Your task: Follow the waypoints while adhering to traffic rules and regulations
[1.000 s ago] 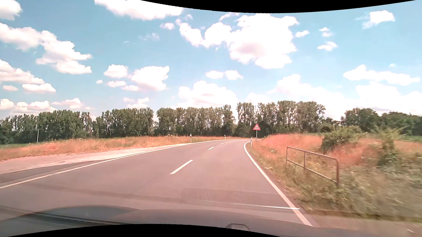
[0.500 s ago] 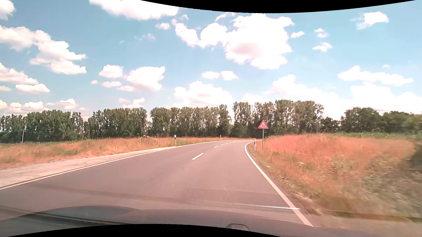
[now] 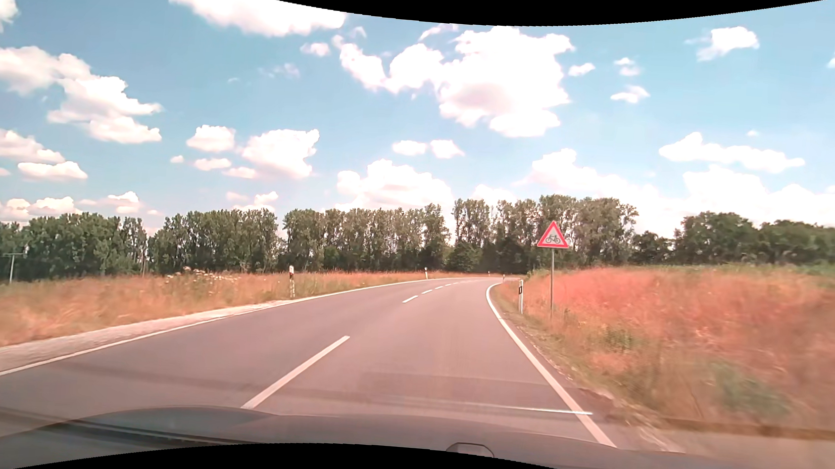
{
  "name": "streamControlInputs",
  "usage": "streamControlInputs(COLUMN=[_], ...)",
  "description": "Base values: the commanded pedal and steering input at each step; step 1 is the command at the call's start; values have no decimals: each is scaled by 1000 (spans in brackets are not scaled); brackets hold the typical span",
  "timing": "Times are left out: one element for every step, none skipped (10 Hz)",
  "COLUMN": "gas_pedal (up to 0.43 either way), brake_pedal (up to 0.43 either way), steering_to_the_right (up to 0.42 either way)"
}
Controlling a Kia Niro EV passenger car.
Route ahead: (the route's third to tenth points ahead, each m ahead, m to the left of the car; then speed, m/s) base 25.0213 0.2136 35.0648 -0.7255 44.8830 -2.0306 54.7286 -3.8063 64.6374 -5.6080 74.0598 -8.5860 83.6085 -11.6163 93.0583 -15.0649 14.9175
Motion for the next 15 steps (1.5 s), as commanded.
streamControlInputs(gas_pedal=[47,47,47,47,47,47,47,47,47,47,47,47,47,47,39], brake_pedal=[0,0,0,0,0,0,0,0,0,0,0,0,0,0,0], steering_to_the_right=[9,9,9,10,10,11,11,12,12,12,13,13,13,13,13])
